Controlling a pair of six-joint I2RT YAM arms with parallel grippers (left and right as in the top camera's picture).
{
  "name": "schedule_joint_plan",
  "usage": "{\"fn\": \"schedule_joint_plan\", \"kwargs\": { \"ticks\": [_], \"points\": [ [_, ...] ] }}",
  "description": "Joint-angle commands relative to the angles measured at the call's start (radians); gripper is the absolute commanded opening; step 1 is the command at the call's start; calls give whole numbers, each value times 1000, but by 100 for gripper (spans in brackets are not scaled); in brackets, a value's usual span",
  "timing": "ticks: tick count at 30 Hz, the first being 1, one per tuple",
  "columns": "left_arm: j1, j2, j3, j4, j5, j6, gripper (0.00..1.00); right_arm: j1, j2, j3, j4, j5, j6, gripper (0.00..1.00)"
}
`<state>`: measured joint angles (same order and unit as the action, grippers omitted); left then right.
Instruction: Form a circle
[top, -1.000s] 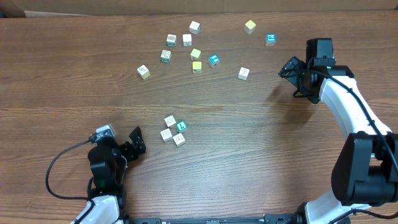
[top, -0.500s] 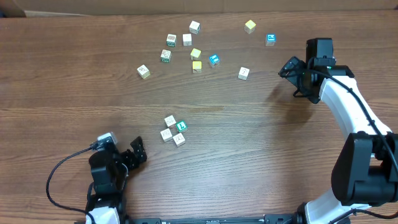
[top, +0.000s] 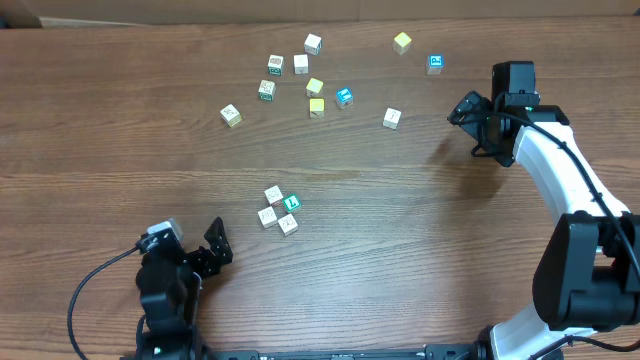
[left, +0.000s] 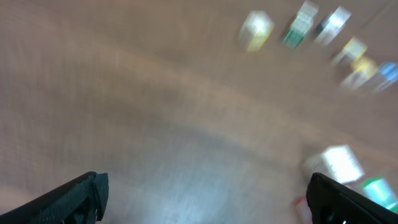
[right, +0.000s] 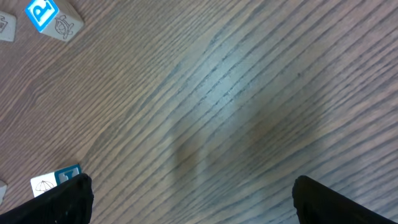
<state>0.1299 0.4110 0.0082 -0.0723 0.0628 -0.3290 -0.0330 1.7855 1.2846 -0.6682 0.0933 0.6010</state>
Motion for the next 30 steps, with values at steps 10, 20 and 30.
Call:
{"fn": "schedule_joint_plan", "kwargs": {
  "ticks": [10,20,30],
  "points": [
    [-134,-278,-3,-6,-54,218,100,-2,-10,5,4,11,-7,100],
    [-170,-406,-4,-6,-93,275,100,-2,-10,5,4,11,-7,100],
    [-170,-408,-4,0,-160,248,100,-2,-10,5,4,11,-7,100]
  ]
}}
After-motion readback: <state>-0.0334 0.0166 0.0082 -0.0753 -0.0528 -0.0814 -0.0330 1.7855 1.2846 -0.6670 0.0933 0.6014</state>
